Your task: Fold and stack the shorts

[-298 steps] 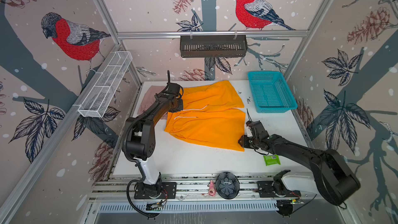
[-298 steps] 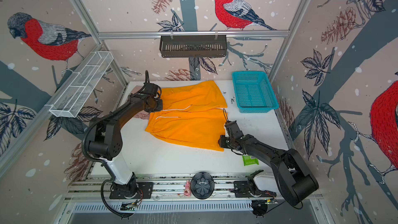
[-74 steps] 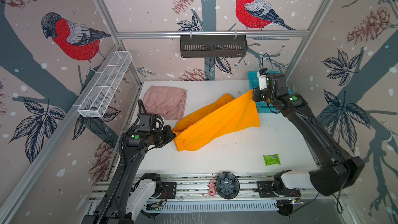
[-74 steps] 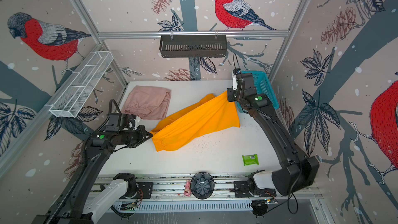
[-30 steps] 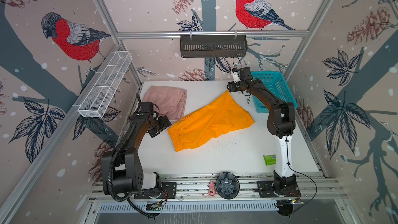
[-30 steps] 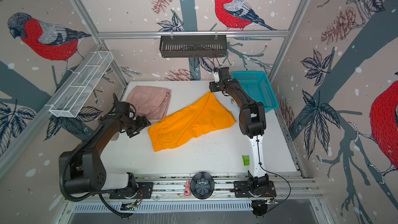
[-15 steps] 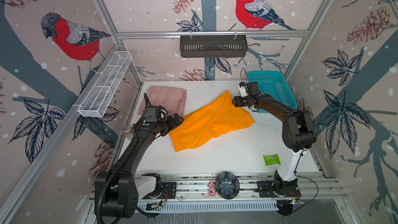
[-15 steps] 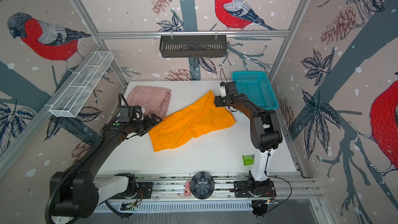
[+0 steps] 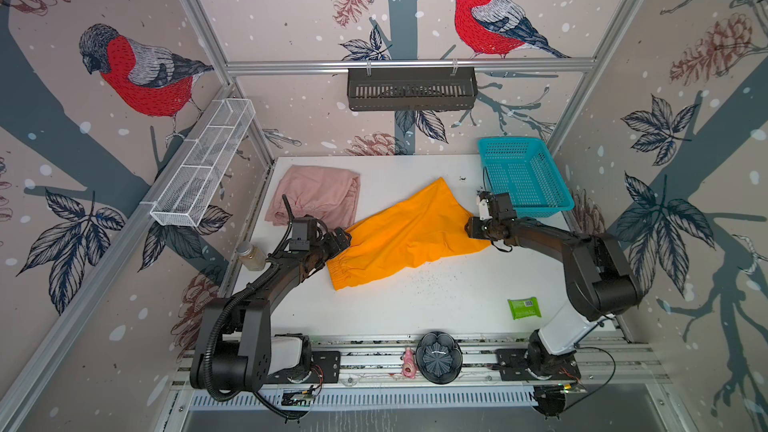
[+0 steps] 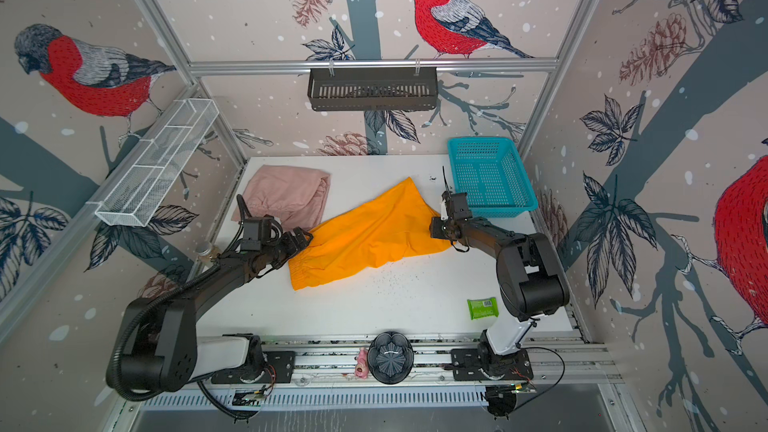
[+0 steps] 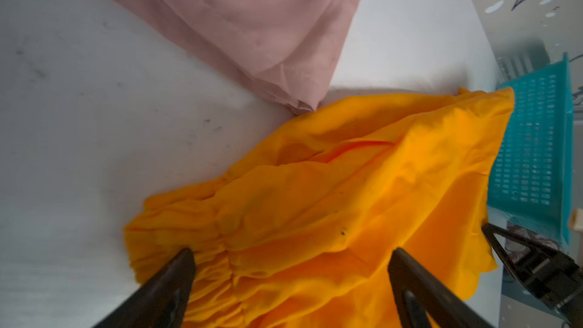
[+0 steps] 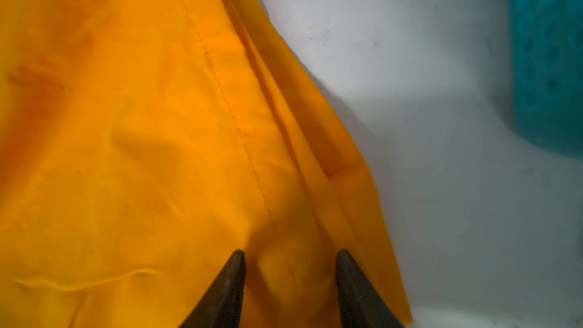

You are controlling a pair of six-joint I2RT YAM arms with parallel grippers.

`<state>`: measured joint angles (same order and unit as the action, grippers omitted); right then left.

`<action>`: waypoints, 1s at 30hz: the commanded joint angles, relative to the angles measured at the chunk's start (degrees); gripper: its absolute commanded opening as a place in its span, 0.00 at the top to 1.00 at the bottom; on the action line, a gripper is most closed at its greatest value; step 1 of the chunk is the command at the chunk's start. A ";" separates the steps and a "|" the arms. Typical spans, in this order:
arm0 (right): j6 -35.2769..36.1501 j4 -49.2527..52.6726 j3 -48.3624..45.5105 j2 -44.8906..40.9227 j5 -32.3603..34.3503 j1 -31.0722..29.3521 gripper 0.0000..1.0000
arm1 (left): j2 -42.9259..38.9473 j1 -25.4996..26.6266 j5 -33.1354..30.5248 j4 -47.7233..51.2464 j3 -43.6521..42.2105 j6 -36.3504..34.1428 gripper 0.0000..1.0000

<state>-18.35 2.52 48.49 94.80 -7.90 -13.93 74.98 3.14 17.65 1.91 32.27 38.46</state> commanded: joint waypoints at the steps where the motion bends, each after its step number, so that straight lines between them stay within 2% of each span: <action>1: -3.70 -1.69 -3.28 -3.22 3.09 -0.17 0.50 | 1.31 -0.51 -1.47 -3.34 -0.51 -2.70 0.03; 4: -2.78 -0.22 -3.82 -6.48 4.40 -0.24 0.46 | 3.13 -0.45 1.79 -5.24 -0.21 -3.40 0.04; 7: -1.26 2.87 -1.01 -9.46 6.64 -1.10 0.39 | 3.57 -0.42 2.15 -0.86 3.11 -6.23 0.04; 11: 2.12 1.99 4.69 -9.99 3.83 -4.65 0.38 | 0.59 -0.41 2.37 4.85 8.71 -8.42 0.03; 15: 5.19 -1.12 11.62 -4.73 -2.38 -13.47 0.42 | -3.89 0.80 2.36 8.09 12.01 -7.66 0.03; 17: 5.76 -4.22 13.39 -1.56 -8.09 -18.37 0.46 | -5.71 2.49 1.89 8.54 11.61 -6.57 0.03; 19: 6.05 -7.81 14.06 2.07 -12.25 -22.58 0.48 | -7.17 3.44 3.09 6.24 9.08 -4.39 0.03; 21: 6.07 -11.16 14.29 6.16 -15.15 -25.95 0.50 | -8.53 4.02 5.18 -0.09 4.58 -1.73 0.03; 23: 4.24 -15.19 13.79 10.37 -16.80 -27.34 0.51 | -8.97 4.07 6.69 -6.49 0.21 -0.54 0.03; 25: 2.19 -19.40 12.56 13.43 -18.32 -27.16 0.51 | -8.81 4.07 4.83 -9.48 -2.42 -1.72 0.03; 27: 1.02 -22.24 11.81 15.89 -19.13 -26.84 0.51 | -8.14 4.07 2.28 -10.06 -3.44 -3.59 0.03; 30: 0.73 -21.13 11.97 18.68 -18.82 -26.52 0.51 | -5.96 3.99 0.00 -9.32 -3.47 -5.62 0.03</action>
<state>-16.27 -14.39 60.62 112.25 -24.56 -40.56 68.03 7.25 20.32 -2.92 29.06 35.07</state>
